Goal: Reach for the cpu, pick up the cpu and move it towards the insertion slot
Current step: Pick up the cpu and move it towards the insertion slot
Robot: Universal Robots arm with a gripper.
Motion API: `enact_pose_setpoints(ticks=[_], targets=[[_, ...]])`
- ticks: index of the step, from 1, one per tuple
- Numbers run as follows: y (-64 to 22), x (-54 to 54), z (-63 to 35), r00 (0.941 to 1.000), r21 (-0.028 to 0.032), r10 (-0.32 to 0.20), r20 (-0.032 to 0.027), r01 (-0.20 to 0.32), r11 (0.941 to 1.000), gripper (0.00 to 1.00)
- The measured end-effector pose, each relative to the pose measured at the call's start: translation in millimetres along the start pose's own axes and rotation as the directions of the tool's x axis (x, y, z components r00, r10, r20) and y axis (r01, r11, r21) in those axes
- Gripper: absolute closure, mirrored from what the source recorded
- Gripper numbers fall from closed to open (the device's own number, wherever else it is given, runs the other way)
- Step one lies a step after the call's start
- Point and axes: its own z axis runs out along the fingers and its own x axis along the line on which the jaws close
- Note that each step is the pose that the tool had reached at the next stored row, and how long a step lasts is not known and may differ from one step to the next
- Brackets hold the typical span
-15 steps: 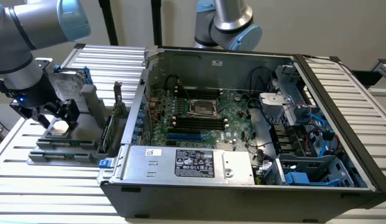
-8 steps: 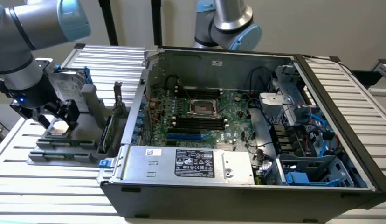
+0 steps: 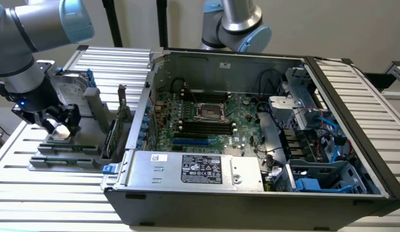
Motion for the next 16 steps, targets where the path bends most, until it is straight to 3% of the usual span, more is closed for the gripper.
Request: enact_pose_setpoints(ticks=[2, 3, 11, 16], targets=[[0.0, 0.0, 0.0, 1.0000, 0.0000, 0.000, -0.0016, 0.000, 1.0000, 0.34], [0.0, 0.0, 0.0, 1.0000, 0.0000, 0.000, -0.0024, 0.000, 1.0000, 0.42], [0.0, 0.0, -0.7, 1.0000, 0.0000, 0.000, -0.0088, 0.000, 1.0000, 0.45], [0.4, -0.1, -6.5, 0.9999, 0.0001, 0.001, -0.0110, -0.001, 1.0000, 0.45]])
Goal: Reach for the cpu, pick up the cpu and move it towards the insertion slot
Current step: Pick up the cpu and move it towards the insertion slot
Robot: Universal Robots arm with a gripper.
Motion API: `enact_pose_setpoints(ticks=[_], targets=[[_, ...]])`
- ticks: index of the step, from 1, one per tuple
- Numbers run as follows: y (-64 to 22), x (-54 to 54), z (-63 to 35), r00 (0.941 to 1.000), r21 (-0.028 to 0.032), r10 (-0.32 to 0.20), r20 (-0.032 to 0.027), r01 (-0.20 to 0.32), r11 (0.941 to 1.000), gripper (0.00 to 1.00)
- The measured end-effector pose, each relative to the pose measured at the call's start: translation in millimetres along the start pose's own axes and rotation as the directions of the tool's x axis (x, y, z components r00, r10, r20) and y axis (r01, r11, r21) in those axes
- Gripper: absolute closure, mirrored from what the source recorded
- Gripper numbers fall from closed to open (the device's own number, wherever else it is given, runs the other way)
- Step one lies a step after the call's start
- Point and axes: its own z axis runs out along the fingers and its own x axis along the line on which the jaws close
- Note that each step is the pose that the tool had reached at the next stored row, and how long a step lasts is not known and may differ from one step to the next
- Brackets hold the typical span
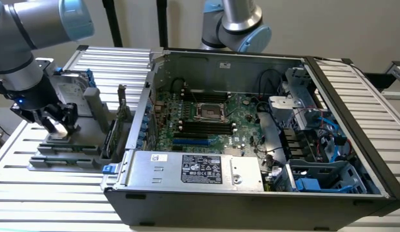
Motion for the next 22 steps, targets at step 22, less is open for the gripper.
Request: enact_pose_setpoints(ticks=[22], targets=[[5.3, -10.5, -88.6, 1.0000, 0.0000, 0.000, -0.0012, 0.000, 1.0000, 0.45]])
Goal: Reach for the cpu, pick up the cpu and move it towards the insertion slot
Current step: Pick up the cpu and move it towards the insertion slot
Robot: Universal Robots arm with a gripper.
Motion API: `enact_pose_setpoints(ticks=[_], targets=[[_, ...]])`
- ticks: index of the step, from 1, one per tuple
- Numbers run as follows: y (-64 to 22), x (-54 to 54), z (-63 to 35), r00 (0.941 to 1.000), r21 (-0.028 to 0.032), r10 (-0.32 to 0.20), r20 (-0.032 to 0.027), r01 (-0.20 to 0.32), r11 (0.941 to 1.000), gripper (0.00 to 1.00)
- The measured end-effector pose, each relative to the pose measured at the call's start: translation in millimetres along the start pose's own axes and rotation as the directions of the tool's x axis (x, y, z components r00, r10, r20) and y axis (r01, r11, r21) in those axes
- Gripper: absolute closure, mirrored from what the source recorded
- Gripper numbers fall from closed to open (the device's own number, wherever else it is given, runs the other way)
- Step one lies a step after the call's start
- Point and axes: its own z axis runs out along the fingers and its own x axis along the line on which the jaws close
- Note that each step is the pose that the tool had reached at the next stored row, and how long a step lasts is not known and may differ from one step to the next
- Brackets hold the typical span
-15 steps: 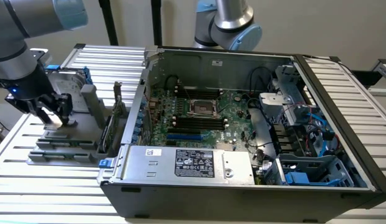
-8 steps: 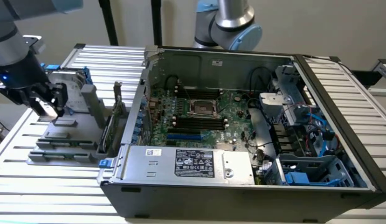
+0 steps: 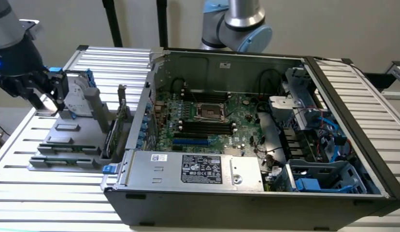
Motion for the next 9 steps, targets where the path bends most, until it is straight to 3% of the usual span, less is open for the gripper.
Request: enact_pose_setpoints(ticks=[9], targets=[[2.0, -33.2, -40.9, 1.0000, -0.0024, 0.000, -0.0027, 0.000, 1.0000, 0.45]])
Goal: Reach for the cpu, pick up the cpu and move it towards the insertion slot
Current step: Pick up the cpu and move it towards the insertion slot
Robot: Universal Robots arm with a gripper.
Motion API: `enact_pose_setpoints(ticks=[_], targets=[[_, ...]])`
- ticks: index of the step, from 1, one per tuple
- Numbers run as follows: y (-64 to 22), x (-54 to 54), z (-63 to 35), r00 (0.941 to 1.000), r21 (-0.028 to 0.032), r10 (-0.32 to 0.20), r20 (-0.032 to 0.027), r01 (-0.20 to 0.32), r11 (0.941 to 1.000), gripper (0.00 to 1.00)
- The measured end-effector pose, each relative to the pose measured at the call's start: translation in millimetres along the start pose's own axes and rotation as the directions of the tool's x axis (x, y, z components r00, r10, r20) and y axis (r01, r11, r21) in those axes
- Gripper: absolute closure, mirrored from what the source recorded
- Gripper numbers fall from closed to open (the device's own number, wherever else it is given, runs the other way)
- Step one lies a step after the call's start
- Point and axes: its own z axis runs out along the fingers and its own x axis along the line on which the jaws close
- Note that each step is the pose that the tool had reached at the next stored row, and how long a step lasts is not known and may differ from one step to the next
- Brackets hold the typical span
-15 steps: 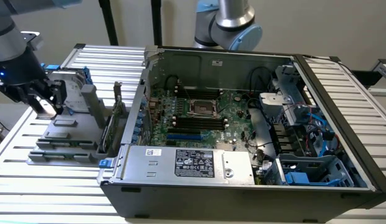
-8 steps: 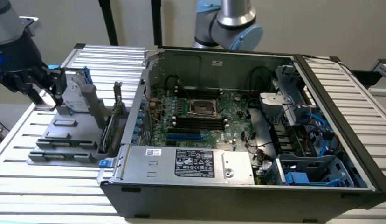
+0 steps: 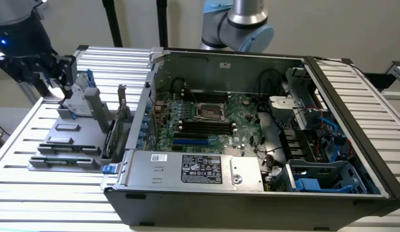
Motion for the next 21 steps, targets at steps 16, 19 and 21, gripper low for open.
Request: enact_pose_setpoints(ticks=[16, 19, 21], targets=[[2.7, -72.0, -62.3, 1.0000, -0.0130, 0.000, -0.0081, 0.000, 0.9999, 0.45], [3.1, -85.7, -67.5, 1.0000, -0.0155, 0.000, -0.0086, 0.000, 0.9999, 0.45], [3.3, -94.7, -69.6, 1.0000, -0.0180, 0.000, -0.0088, 0.000, 0.9998, 0.45]])
